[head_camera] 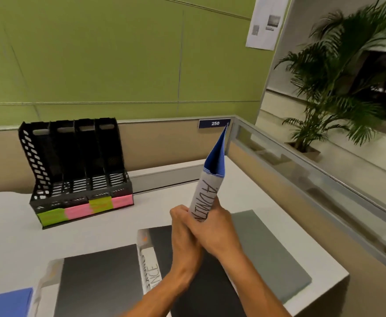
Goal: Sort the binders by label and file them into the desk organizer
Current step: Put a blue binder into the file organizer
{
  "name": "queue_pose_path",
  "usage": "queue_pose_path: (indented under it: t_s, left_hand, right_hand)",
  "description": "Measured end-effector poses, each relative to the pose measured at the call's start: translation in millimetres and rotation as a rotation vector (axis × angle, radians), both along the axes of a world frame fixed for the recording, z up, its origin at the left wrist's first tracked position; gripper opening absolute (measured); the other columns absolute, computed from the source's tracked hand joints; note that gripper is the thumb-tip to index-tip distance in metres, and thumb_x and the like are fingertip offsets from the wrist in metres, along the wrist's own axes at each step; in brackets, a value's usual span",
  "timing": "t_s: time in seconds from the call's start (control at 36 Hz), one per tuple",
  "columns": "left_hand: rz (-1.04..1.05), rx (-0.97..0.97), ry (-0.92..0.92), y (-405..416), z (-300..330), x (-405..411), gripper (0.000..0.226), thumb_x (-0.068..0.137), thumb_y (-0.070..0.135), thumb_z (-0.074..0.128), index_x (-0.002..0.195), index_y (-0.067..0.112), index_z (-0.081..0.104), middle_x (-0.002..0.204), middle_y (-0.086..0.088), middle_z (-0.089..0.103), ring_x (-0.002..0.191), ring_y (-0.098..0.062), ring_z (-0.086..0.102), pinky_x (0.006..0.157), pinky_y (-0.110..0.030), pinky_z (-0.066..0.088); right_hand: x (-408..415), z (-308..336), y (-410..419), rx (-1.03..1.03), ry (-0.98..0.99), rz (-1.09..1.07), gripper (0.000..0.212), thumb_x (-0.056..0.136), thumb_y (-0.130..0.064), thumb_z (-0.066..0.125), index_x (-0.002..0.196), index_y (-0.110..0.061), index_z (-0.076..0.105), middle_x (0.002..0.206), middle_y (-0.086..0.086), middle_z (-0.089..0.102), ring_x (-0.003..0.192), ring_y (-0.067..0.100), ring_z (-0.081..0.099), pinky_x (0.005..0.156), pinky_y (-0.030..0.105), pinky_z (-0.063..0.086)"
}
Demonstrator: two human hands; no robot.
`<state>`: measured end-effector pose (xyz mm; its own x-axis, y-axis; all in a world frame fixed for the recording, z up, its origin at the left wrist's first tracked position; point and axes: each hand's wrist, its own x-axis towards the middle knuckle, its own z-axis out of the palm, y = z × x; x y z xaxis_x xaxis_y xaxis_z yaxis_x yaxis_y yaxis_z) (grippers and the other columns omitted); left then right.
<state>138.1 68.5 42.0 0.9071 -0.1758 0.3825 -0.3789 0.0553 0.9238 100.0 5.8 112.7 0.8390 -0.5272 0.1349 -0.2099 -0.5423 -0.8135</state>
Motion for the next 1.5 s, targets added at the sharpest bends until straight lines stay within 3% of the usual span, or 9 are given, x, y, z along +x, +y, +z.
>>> queue_pose_path:
  t_s: [0.08,0.25,0.39,0.61,0.83,0.97,1.08,1.22,1.5]
  left_hand:
    - [-0.016,0.026,-0.055,19.0,5.8,8.1,0.051,0.081,0.081,0.050,0.104,0.036,0.042,0.099,-0.005,0.055,0.090,-0.025,0.062,0.069,-0.045,0.060]
    - [-0.072,0.134,-0.252,52.7,9.4,33.2,0.050,0.083,0.027,0.071,0.117,0.036,0.036,0.109,0.007,0.042,0.099,-0.016,0.053,0.076,-0.030,0.056]
    - [-0.180,0.218,-0.344,81.8,-7.3,54.9,0.080,0.078,0.011,0.074,0.146,0.017,0.031,0.145,0.000,0.035,0.138,-0.022,0.041,0.109,-0.043,0.046]
    - [-0.163,0.262,-0.357,105.9,-19.6,75.4,0.106,0.084,0.001,0.069,0.156,0.046,0.005,0.166,0.012,0.016,0.154,-0.013,0.018,0.121,-0.050,0.029]
    - [-0.144,0.285,-0.448,110.0,-32.0,104.2,0.102,0.087,0.004,0.069,0.159,0.039,0.006,0.167,0.014,0.015,0.154,-0.015,0.018,0.121,-0.049,0.028]
    - [-0.289,0.400,-0.639,108.6,-40.6,134.6,0.100,0.089,0.040,0.072,0.161,0.027,0.003,0.169,0.001,0.008,0.155,-0.023,0.013,0.123,-0.049,0.025]
    - [-0.275,0.380,-0.453,125.6,-46.0,178.8,0.088,0.091,0.063,0.054,0.160,0.027,0.014,0.166,0.007,0.020,0.152,-0.012,0.023,0.123,-0.037,0.025]
    - [0.137,0.551,-0.146,156.4,-58.9,254.2,0.082,0.091,0.049,0.067,0.154,0.012,0.031,0.157,-0.005,0.039,0.145,-0.018,0.035,0.121,-0.032,0.026]
    - [0.247,1.024,0.022,178.4,-68.6,329.7,0.085,0.084,0.053,0.074,0.150,0.012,0.039,0.144,-0.009,0.054,0.136,-0.030,0.046,0.116,-0.046,0.034]
  right_hand:
    - [10.6,-0.3,19.0,-0.003,-0.042,-0.064,0.072,0.072,-0.071,0.073,0.126,-0.029,0.050,0.105,-0.008,0.067,0.093,0.012,0.070,0.075,0.029,0.063]
    - [30.0,-4.5,40.0,-0.003,-0.173,-0.128,0.040,0.074,-0.049,0.082,0.097,-0.027,0.058,0.081,-0.016,0.065,0.069,0.006,0.069,0.056,0.018,0.059]
    - [44.0,-1.8,46.9,0.086,-0.235,-0.094,0.031,0.072,-0.038,0.083,0.087,-0.021,0.063,0.075,-0.007,0.069,0.068,0.004,0.070,0.047,0.014,0.051]
    - [59.2,-3.8,74.0,0.147,-0.288,0.004,0.042,0.070,-0.057,0.079,0.092,-0.026,0.061,0.077,-0.019,0.068,0.071,0.003,0.070,0.051,0.019,0.054]
    - [73.0,-9.0,84.3,0.074,-0.310,-0.062,0.042,0.071,-0.053,0.084,0.090,-0.024,0.060,0.077,-0.023,0.066,0.069,0.000,0.069,0.048,0.017,0.053]
    - [79.8,-17.5,67.2,0.049,-0.329,-0.151,0.035,0.073,-0.037,0.086,0.068,-0.014,0.060,0.060,-0.012,0.064,0.053,0.006,0.066,0.041,0.017,0.047]
    - [85.3,-19.1,51.6,0.041,-0.331,-0.176,0.038,0.075,-0.029,0.085,0.060,-0.011,0.055,0.051,-0.010,0.059,0.046,0.006,0.058,0.040,0.015,0.042]
    - [100.6,-14.0,46.6,0.097,-0.349,-0.096,0.034,0.074,-0.036,0.083,0.072,-0.012,0.059,0.060,-0.011,0.062,0.059,0.007,0.065,0.044,0.012,0.045]
    - [177.6,18.5,55.1,0.076,-0.362,0.068,0.032,0.069,-0.043,0.077,0.066,-0.019,0.055,0.056,-0.015,0.059,0.053,0.005,0.061,0.044,0.014,0.045]
